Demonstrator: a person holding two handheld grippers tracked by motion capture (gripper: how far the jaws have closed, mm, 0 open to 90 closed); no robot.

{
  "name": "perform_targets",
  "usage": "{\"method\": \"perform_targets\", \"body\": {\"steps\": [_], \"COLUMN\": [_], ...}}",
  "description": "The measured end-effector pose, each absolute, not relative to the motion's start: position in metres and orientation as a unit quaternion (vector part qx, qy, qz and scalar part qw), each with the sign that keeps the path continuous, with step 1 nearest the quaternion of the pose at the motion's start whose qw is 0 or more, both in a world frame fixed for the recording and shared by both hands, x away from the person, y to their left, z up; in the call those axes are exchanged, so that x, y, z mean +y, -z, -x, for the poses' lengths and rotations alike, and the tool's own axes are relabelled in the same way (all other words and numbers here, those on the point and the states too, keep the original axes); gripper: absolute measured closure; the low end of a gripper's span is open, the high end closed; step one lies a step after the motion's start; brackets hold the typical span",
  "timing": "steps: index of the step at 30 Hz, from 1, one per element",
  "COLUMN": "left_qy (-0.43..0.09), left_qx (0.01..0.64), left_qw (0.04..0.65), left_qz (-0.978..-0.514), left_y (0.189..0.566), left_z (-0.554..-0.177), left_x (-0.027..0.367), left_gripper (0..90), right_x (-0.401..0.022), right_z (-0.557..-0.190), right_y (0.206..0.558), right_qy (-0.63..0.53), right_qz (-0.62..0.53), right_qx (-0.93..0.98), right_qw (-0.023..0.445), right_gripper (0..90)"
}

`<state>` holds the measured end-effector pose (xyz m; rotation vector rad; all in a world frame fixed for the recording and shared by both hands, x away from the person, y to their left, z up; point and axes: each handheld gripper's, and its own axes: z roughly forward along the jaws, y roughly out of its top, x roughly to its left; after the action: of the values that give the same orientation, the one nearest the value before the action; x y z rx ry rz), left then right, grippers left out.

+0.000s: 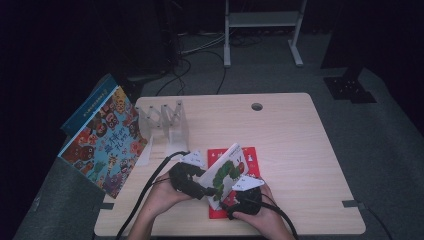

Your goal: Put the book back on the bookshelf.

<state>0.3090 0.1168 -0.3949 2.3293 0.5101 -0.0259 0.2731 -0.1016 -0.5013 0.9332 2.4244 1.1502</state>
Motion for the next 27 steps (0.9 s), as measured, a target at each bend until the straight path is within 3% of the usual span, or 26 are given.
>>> {"method": "perform_targets", "body": {"steps": [6, 10, 14, 22, 27], "left_qy": [-0.008, -0.016, -0.013, -0.043, -0.045], "left_qx": [0.212, 0.215, 0.218, 0.214, 0.212], "left_qw": [0.343, 0.336, 0.333, 0.311, 0.307], "left_qz": [-0.915, -0.917, -0.917, -0.925, -0.927], "left_y": [0.402, 0.403, 0.402, 0.391, 0.391], "left_z": [-0.31, -0.311, -0.313, -0.323, -0.324], "left_x": [0.111, 0.11, 0.109, 0.113, 0.113], "left_gripper": [47.4, 59.9, 62.6, 73.3, 73.8], "right_x": [-0.103, -0.108, -0.113, -0.128, -0.147], "right_z": [-0.274, -0.275, -0.277, -0.283, -0.29], "right_y": [0.501, 0.5, 0.498, 0.494, 0.49], "right_qy": [-0.401, -0.406, -0.403, -0.388, -0.386], "right_qz": [-0.321, -0.318, -0.314, -0.324, -0.34], "right_qx": [0.845, 0.844, 0.847, 0.85, 0.842], "right_qw": [0.148, 0.149, 0.146, 0.15, 0.16], "right_gripper": [0.2, 6.2, 12.6, 13.9, 14.1]}}
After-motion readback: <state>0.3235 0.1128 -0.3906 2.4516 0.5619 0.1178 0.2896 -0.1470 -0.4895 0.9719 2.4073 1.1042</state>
